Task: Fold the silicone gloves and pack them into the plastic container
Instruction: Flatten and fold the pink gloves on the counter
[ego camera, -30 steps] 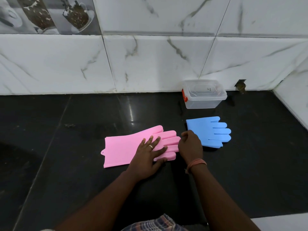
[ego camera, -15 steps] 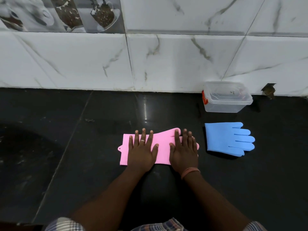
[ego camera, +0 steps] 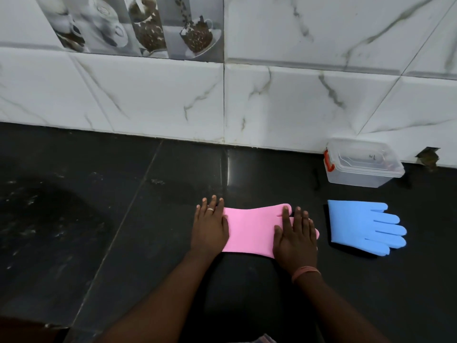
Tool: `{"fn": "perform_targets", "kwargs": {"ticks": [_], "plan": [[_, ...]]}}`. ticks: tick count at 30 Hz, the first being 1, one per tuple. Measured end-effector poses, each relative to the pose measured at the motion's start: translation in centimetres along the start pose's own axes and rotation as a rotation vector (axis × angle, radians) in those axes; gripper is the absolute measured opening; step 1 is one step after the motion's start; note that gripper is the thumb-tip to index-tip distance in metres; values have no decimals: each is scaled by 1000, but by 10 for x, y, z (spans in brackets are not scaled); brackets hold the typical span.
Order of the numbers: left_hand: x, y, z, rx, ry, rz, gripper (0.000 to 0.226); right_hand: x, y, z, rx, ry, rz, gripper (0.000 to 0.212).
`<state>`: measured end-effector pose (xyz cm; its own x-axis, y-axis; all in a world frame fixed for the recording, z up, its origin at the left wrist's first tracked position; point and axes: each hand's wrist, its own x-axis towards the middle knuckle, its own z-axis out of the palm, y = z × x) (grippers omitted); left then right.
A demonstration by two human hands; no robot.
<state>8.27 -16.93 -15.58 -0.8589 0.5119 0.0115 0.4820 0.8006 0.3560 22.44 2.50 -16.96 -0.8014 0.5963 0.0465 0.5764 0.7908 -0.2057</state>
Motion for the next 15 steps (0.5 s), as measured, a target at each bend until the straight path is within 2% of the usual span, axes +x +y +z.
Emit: {"fn": "perform_targets", "kwargs": {"ticks": [2, 4, 8, 12, 15], "plan": [[1, -2, 4, 53, -38, 7, 65, -1, -1, -1, -3, -8, 6, 68], [3, -3, 9, 78, 12, 7, 56, 0, -1, -1, -8, -16, 12, 70], [22, -12, 2, -90, 133, -13, 32, 2, 0, -3, -5, -38, 3, 71], [42, -20, -18, -234, 73, -46, 16, 2, -1, -6, 22, -58, 9, 72], [45, -23, -24, -249, 64, -10, 10, 14, -4, -19, 96, -5, 55, 61]]}}
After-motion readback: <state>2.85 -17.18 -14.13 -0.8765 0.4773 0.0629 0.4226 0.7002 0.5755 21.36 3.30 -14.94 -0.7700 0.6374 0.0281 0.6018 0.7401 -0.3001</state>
